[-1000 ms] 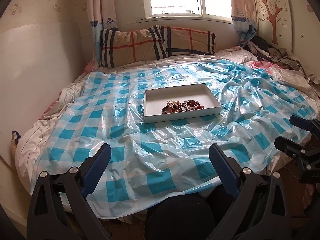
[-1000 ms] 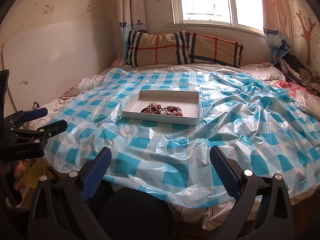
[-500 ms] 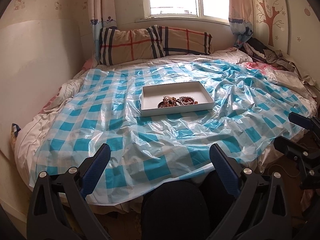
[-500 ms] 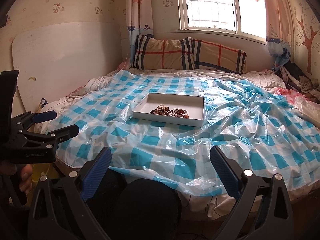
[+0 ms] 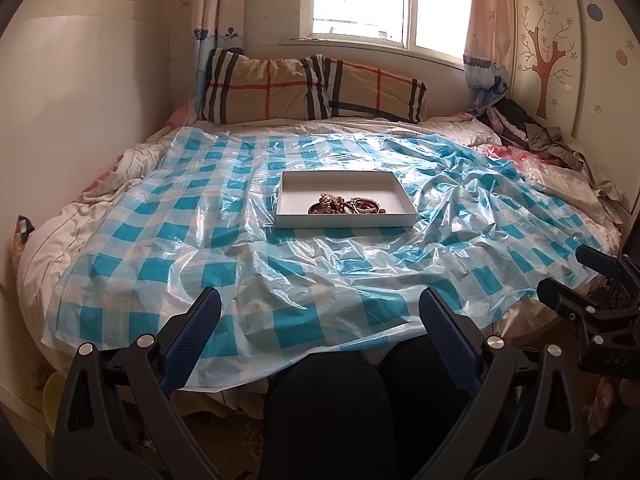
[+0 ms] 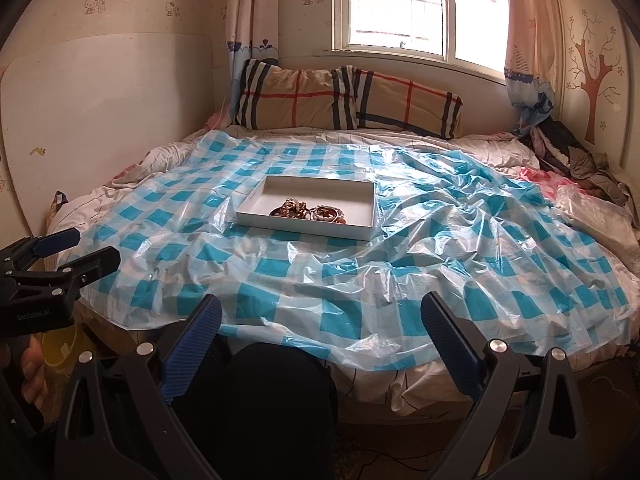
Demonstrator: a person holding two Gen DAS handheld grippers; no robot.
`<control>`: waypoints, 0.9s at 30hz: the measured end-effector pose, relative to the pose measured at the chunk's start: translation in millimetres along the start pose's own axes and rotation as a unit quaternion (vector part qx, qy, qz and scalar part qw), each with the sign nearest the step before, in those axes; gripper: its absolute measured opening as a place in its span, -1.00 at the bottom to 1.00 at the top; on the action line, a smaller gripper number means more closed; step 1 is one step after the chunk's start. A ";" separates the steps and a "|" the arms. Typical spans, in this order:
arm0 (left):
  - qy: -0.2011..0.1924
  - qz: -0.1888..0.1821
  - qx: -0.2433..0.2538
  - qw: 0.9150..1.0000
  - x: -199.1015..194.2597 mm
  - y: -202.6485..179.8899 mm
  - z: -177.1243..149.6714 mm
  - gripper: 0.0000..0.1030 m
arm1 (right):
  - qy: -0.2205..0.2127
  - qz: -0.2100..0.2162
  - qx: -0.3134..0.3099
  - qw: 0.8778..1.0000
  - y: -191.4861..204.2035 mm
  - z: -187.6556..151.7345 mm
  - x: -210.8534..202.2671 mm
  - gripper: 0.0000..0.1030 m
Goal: Organize jewelry
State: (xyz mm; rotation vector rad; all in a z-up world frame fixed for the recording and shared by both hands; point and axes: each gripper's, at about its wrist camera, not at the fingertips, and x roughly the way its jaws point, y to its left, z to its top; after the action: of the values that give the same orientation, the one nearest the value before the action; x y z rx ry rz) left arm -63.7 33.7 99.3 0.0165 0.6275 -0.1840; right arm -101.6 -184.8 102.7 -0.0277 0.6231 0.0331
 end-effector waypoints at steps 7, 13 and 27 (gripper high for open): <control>0.003 0.000 0.009 1.000 3.3 -11.9 -3.7 0.85 | 0.015 -0.013 0.011 1.000 -8.5 -9.0 2.0 0.86; 0.016 0.002 0.012 1.000 9.1 -16.4 -7.4 0.85 | 0.022 -0.023 0.011 0.999 -11.3 -11.9 3.6 0.86; 0.029 0.007 0.018 0.999 14.3 -18.5 -12.8 0.85 | 0.027 -0.027 0.007 0.999 -9.8 -14.5 4.7 0.86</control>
State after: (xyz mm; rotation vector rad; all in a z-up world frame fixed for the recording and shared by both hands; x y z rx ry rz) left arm -63.1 14.0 81.4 0.0613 0.6816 -0.1820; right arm -105.8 -194.9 88.3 -0.0313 0.6756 -0.0252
